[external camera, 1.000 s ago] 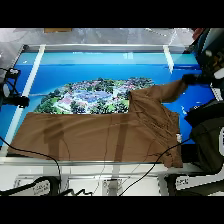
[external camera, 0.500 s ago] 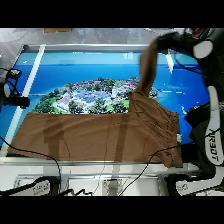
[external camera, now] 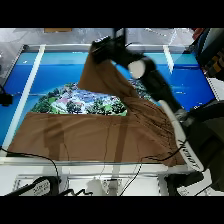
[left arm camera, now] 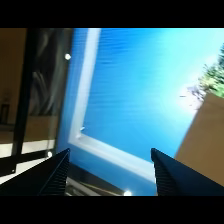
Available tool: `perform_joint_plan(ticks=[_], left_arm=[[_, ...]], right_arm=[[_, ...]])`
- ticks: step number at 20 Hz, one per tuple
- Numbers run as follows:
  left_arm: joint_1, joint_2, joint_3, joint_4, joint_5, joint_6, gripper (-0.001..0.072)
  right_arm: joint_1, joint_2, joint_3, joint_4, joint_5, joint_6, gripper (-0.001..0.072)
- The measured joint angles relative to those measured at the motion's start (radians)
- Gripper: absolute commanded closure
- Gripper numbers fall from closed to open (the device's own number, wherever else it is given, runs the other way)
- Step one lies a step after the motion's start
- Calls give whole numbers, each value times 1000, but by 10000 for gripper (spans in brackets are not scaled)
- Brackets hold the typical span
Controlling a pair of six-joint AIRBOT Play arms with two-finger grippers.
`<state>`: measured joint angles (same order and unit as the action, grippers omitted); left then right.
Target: Fold the clothes and pants, and hang the long-sleeved shirts on hangers.
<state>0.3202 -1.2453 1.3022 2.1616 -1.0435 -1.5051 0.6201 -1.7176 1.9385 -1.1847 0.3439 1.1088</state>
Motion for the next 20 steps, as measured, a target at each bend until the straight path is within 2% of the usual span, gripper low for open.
perform_joint_plan(ticks=[4,7,9,13,14,15,16,20], left_arm=[[36,29,5,9,16,-26,128],[44,33,5,-72,26,-33,126],[46,21,6,-224,31,-27,126],[48,-29,6,-595,35,72,125],[48,-43,6,-679,37,95,125],[48,-57,6,-757,38,122,125],[48,-72,6,-832,38,151,125],[31,-134,6,-1004,39,217,124]], right_arm=[[59,-53,0,0,-55,-1,687],[60,-80,0,-3,-93,-1,687],[49,-101,0,-3,-110,-1,687],[24,-161,1,-10,-124,-1,686],[16,-180,1,-14,-120,-2,640],[7,-199,0,-15,-118,-1,453],[-1,-215,1,-16,-117,-1,330],[-40,-250,1,-21,-92,-2,326]])
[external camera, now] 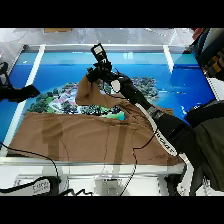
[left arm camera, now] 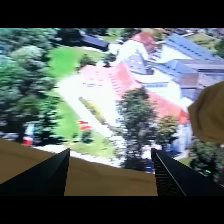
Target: Fold the clothes and pants, and hang the long-sleeved shirts on hangers.
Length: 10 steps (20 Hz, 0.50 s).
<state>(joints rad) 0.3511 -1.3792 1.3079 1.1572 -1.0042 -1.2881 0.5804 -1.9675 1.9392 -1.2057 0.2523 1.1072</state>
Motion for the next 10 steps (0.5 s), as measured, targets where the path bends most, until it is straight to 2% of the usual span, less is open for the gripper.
perform_joint_plan(ticks=[4,6,8,10], left_arm=[[-62,-81,0,-61,-4,22,125],[-102,-132,0,-83,-4,26,125],[-141,-187,0,-133,-1,29,124],[-174,-243,0,-201,19,30,125]], right_arm=[[-67,11,0,-3,101,0,328],[-121,34,0,-5,207,0,338],[-184,66,0,-5,320,0,404],[-255,100,0,-5,432,0,404]])
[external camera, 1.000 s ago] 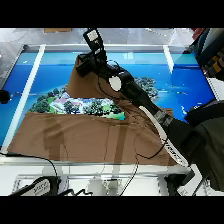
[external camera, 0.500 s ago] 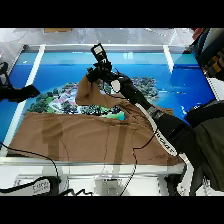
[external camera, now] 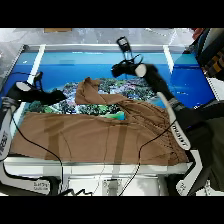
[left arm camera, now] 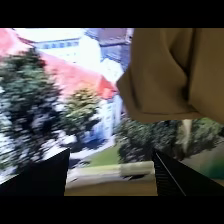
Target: Fold the clothes and pants, and hang the long-sleeved shirts on hangers.
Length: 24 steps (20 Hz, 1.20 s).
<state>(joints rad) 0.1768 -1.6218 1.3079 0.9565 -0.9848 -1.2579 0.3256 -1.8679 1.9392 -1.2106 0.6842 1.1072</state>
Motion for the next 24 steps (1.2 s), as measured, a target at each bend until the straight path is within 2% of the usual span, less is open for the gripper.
perform_joint_plan(ticks=[4,9,10,12,14,16,17,20,21,22,24], left_arm=[[-42,-87,0,-103,73,-14,125],[-69,-156,1,-152,148,-21,128],[-74,-165,1,-163,165,-22,149],[-88,-180,1,-174,203,-22,376],[-101,-187,0,-182,245,-24,485],[-117,-191,0,-192,278,-24,641],[-124,-193,-1,-196,286,-25,694],[-140,-192,0,-208,307,-25,695],[-141,-187,0,-210,312,-24,695],[-141,-179,1,-211,316,-20,695],[-134,-151,2,-215,323,2,695]], right_arm=[[-161,94,0,2,137,0,404],[-354,211,0,3,206,0,404],[-388,229,0,3,221,0,404],[-448,255,0,3,255,0,404],[-501,269,0,2,297,0,404],[-553,278,0,-6,338,1,404],[-578,280,0,-11,364,1,404],[-661,284,0,-31,429,1,419],[-690,283,0,-36,456,1,529],[-724,282,-2,-38,484,1,576],[-795,280,-23,-44,538,1,577]])
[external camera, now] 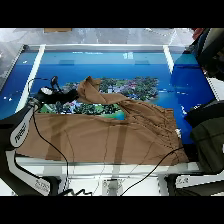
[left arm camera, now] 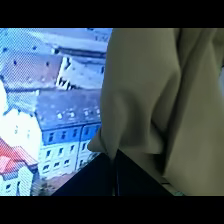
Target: Fold the clothes and pants, and hang the long-sleeved shirts on hangers.
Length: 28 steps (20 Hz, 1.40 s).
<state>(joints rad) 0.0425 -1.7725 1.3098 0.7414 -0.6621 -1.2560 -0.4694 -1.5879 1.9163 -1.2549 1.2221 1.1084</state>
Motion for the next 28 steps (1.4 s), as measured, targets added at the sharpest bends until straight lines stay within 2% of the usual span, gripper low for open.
perform_joint_plan(ticks=[4,6,7,8,9,13,18,20,25,26,28], left_arm=[[19,88,30,36,11,39,695],[23,138,62,87,13,49,695],[23,161,80,113,14,52,695],[22,186,98,142,14,53,695],[21,211,117,169,14,55,695],[20,298,164,249,28,59,695],[19,356,179,297,39,60,695],[19,362,180,304,40,60,695],[18,367,181,312,40,60,695],[18,368,181,313,40,60,695],[18,368,181,313,40,60,695]], right_arm=[[-130,-2,-151,30,118,-16,580],[-176,-2,-275,101,165,-53,576],[-191,-2,-346,143,183,-79,528],[-198,-2,-415,187,196,-105,337],[-200,-2,-475,221,200,-126,211],[-160,-2,-658,293,143,-171,205],[-90,-31,-736,293,-22,-122,205],[-72,-67,-745,293,-40,-106,152],[-53,-153,-751,403,-21,-114,150],[-51,-164,-752,428,-20,-129,154],[-49,-177,-754,459,-23,-151,251]])
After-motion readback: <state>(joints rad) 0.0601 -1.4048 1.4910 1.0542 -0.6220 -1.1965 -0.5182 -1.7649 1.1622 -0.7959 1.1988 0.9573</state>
